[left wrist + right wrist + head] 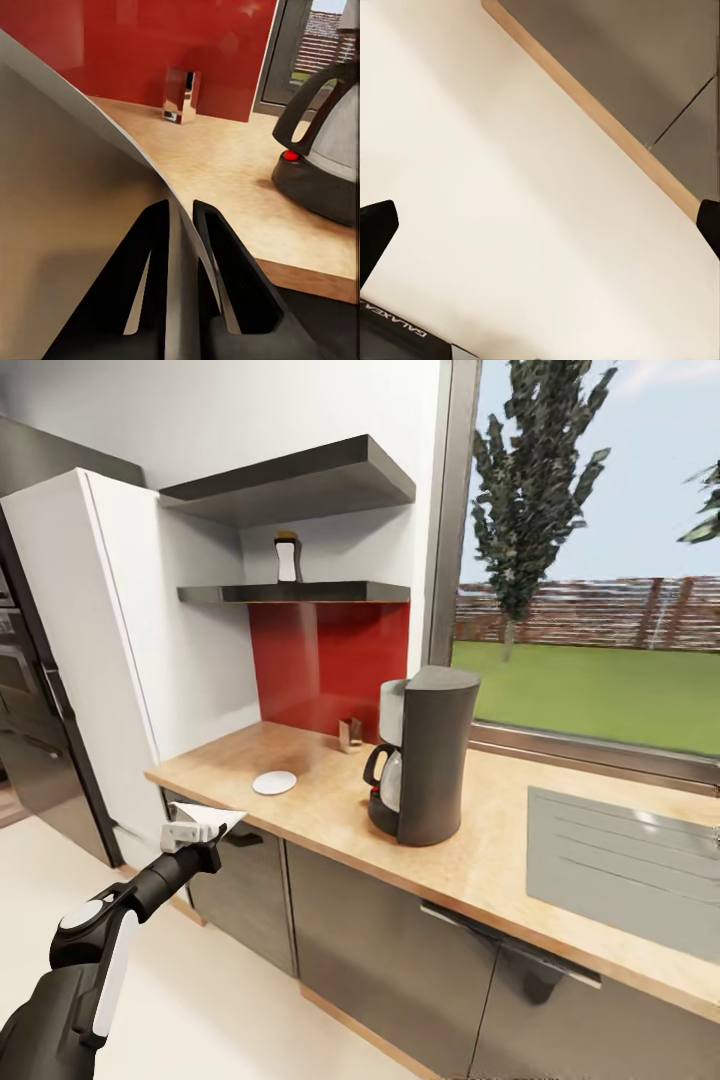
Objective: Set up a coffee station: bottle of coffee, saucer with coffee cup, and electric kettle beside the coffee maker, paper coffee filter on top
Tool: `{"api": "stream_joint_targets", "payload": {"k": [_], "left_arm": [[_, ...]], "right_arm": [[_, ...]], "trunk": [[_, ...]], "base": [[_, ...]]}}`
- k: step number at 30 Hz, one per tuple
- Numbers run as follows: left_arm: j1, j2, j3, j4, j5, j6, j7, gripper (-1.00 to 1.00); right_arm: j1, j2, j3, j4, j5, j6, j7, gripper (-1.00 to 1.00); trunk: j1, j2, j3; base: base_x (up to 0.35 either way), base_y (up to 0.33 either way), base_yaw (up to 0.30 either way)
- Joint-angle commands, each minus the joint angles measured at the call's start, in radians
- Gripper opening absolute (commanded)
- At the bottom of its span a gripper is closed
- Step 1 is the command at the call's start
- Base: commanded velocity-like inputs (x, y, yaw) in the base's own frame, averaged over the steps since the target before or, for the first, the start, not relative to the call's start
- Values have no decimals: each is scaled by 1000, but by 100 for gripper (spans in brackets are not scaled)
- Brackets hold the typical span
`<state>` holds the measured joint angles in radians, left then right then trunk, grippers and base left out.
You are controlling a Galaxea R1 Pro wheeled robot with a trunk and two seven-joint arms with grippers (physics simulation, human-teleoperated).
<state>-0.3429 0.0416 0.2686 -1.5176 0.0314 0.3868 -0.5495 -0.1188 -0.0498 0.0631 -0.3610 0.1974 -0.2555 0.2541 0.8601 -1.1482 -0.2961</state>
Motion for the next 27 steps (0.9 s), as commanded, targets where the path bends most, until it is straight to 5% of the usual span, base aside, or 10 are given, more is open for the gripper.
{"api": "stream_joint_targets", "payload": {"k": [1, 27], "left_arm": [[-1, 0, 2, -1, 0, 6, -7, -100], [-1, 0, 3, -1, -1, 6, -7, -100]], "right_arm": [[-1, -1, 4, 0, 3, -3, -1, 100], [-1, -1, 4, 0, 4, -2, 0, 100]], "trunk": [[0, -1, -1], [0, -1, -1]], "base": [[0, 0, -218], [90, 84, -92]]}}
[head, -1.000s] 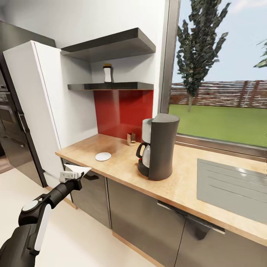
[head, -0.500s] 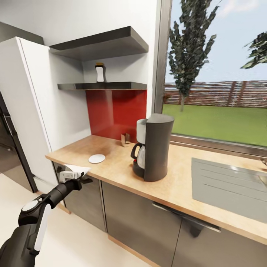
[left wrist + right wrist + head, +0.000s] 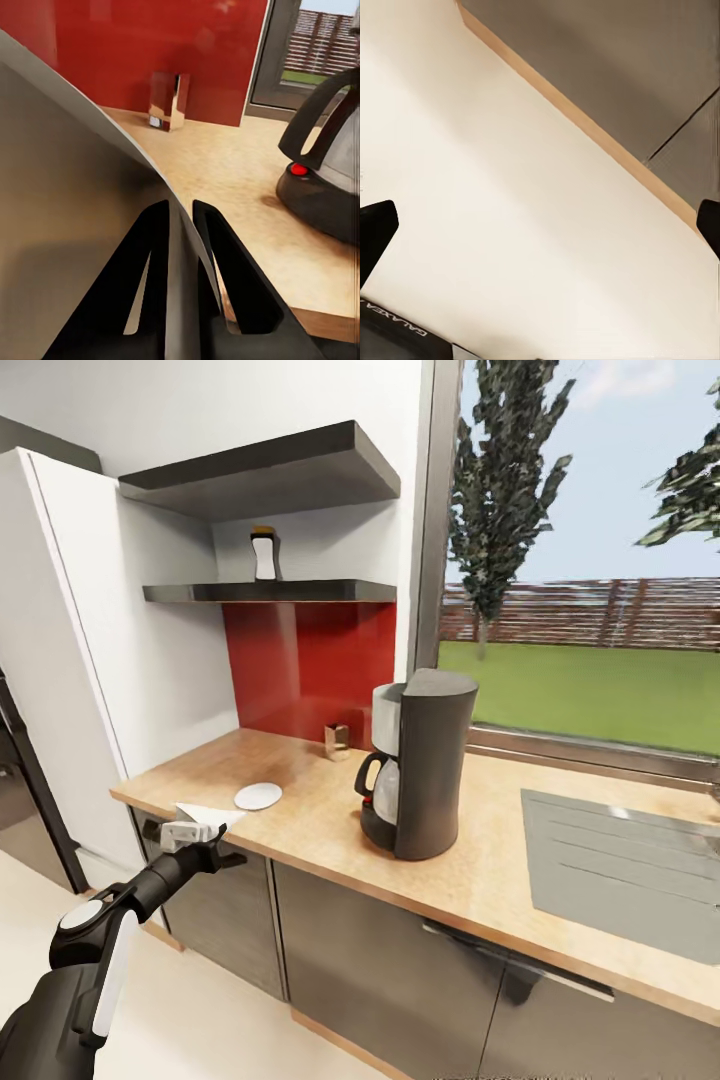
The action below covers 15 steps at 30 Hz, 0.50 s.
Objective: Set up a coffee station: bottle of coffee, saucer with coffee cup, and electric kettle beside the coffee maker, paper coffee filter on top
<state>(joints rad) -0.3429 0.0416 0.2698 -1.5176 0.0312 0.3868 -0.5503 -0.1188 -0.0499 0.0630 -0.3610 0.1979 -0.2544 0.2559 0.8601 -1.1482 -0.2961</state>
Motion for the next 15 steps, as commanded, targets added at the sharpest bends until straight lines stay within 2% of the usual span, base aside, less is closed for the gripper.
{"api": "stream_joint_targets", "payload": {"k": [1, 6, 10, 15], "left_arm": [[-1, 0, 2, -1, 0, 6, -6, -100], [-1, 0, 2, -1, 0, 6, -6, -100], [-1, 0, 2, -1, 0, 6, -6, -100], [-1, 0, 2, -1, 0, 6, -7, -100]], "right_arm": [[-1, -1, 4, 1, 3, -3, -1, 100], [-1, -1, 4, 1, 3, -3, -1, 100], [-1, -1, 4, 1, 3, -4, -1, 100], [-1, -1, 6, 0, 3, -3, -1, 100]], "trunk": [[0, -1, -1], [0, -1, -1], [0, -1, -1], [0, -1, -1]], "base": [[10, 10, -237], [5, 5, -229], [1, 44, -65], [0, 247, -13]]}}
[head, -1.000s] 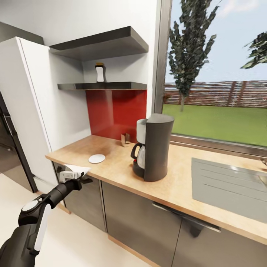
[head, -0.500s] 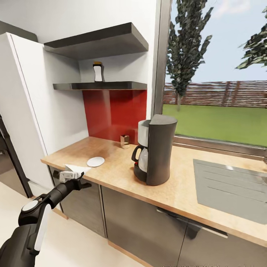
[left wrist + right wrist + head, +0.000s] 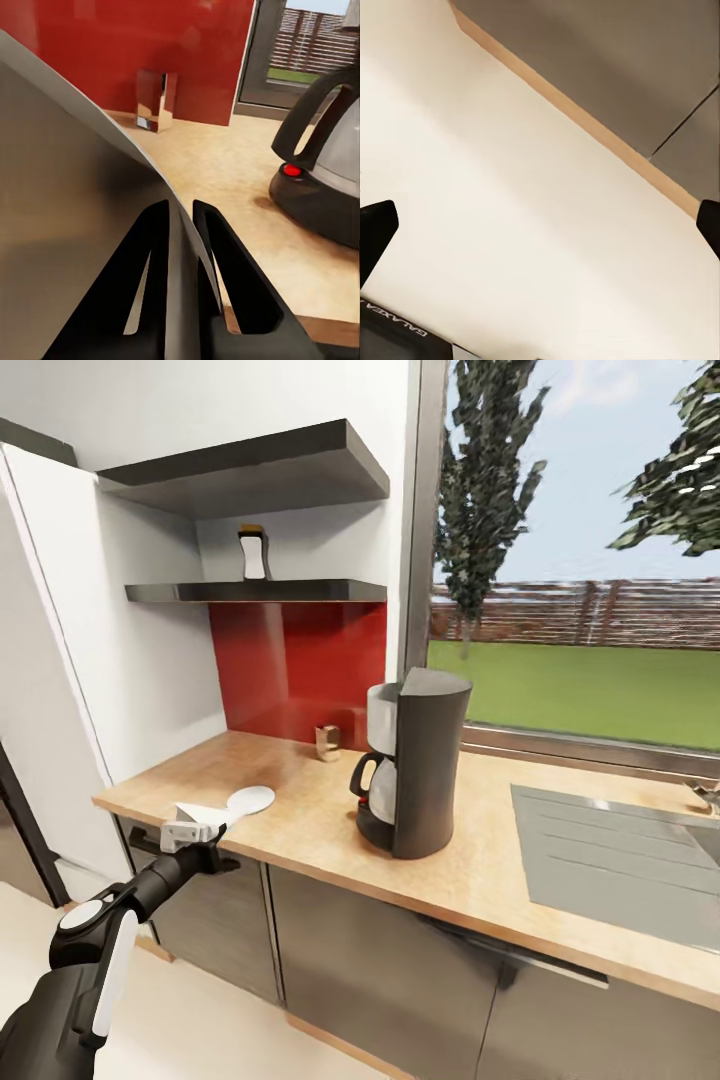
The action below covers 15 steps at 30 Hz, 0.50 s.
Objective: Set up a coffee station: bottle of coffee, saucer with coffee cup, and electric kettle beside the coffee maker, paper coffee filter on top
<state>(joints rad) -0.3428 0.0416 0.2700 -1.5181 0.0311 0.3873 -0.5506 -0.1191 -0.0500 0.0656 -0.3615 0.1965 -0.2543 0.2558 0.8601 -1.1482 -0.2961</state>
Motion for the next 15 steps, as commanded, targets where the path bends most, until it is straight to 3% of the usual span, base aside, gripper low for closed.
{"api": "stream_joint_targets", "payload": {"k": [1, 15], "left_arm": [[-1, 0, 1, -1, 0, 5, -6, -100], [-1, 1, 1, -1, 0, 5, -6, -100]], "right_arm": [[-1, -1, 2, 0, 4, -3, -1, 100], [-1, -1, 2, 1, 4, -3, -1, 100]], "trunk": [[0, -1, -1], [0, -1, 4]], "base": [[0, 76, -144], [0, 11, -253]]}}
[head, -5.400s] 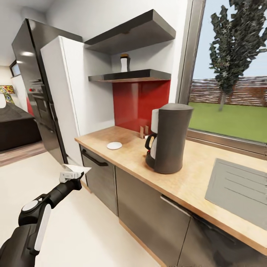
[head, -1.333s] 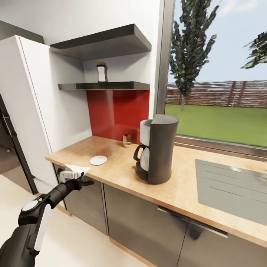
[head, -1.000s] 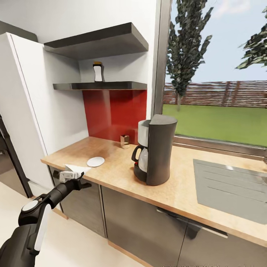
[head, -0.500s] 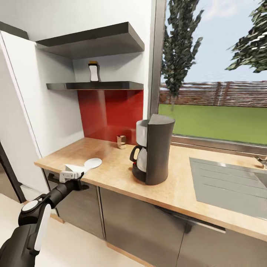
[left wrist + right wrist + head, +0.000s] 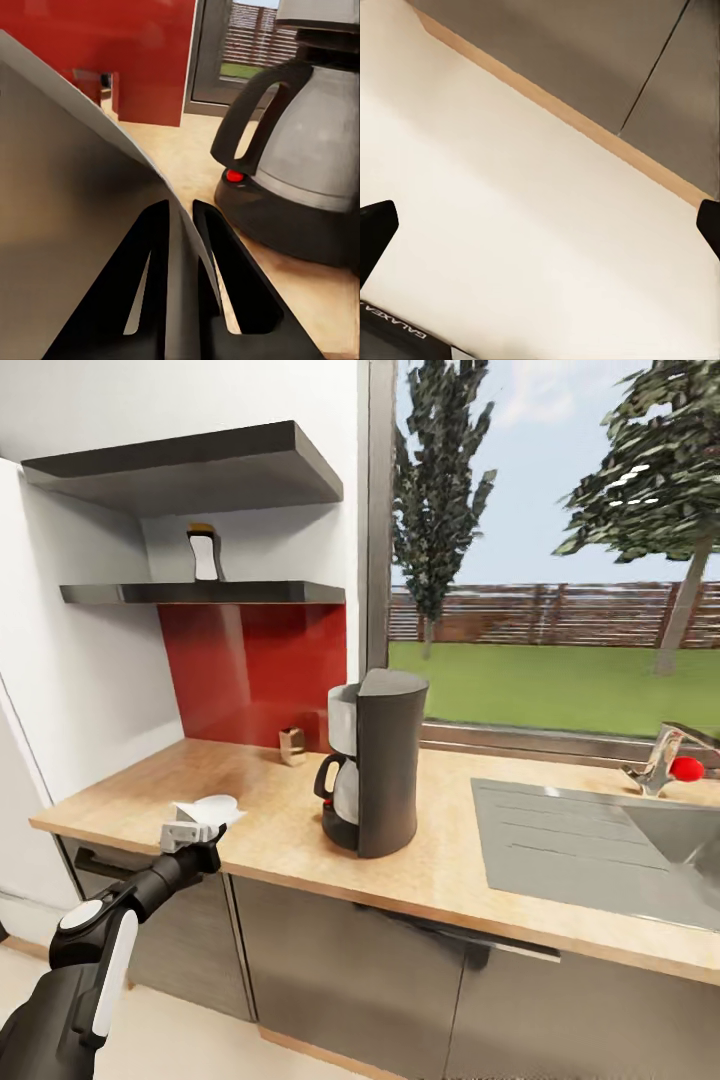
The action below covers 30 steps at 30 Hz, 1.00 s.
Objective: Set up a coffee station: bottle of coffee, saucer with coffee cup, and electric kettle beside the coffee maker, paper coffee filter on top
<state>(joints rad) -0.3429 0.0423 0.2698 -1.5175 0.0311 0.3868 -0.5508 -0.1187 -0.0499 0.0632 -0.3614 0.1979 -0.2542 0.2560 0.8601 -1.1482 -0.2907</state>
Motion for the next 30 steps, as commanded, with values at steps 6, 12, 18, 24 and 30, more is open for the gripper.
{"api": "stream_joint_targets", "payload": {"k": [6, 12, 18, 24, 30], "left_arm": [[-1, 0, 2, -1, 0, 6, -6, -100], [-1, 0, 1, -2, 0, 6, -6, -100], [-1, -5, -17, -6, 0, 42, -1, -100], [-10, -13, -21, -48, 1, 216, 1, -100], [-73, 11, -16, -52, 1, 354, 0, -100]], "right_arm": [[-1, -1, 4, 1, 3, -3, -1, 100], [-1, -1, 4, 1, 3, -3, -1, 100], [-1, -1, 5, 0, 3, -3, -1, 100], [-1, -1, 6, -1, 3, -4, -3, 100], [-1, -2, 6, -1, 3, -5, -4, 100]], "trunk": [[0, -1, 2], [0, -1, 4], [0, -1, 5], [0, -1, 5], [0, -1, 5]], "base": [[0, 0, -272], [0, 0, -271], [0, 0, -80], [0, 0, -6], [0, 0, 0]]}}
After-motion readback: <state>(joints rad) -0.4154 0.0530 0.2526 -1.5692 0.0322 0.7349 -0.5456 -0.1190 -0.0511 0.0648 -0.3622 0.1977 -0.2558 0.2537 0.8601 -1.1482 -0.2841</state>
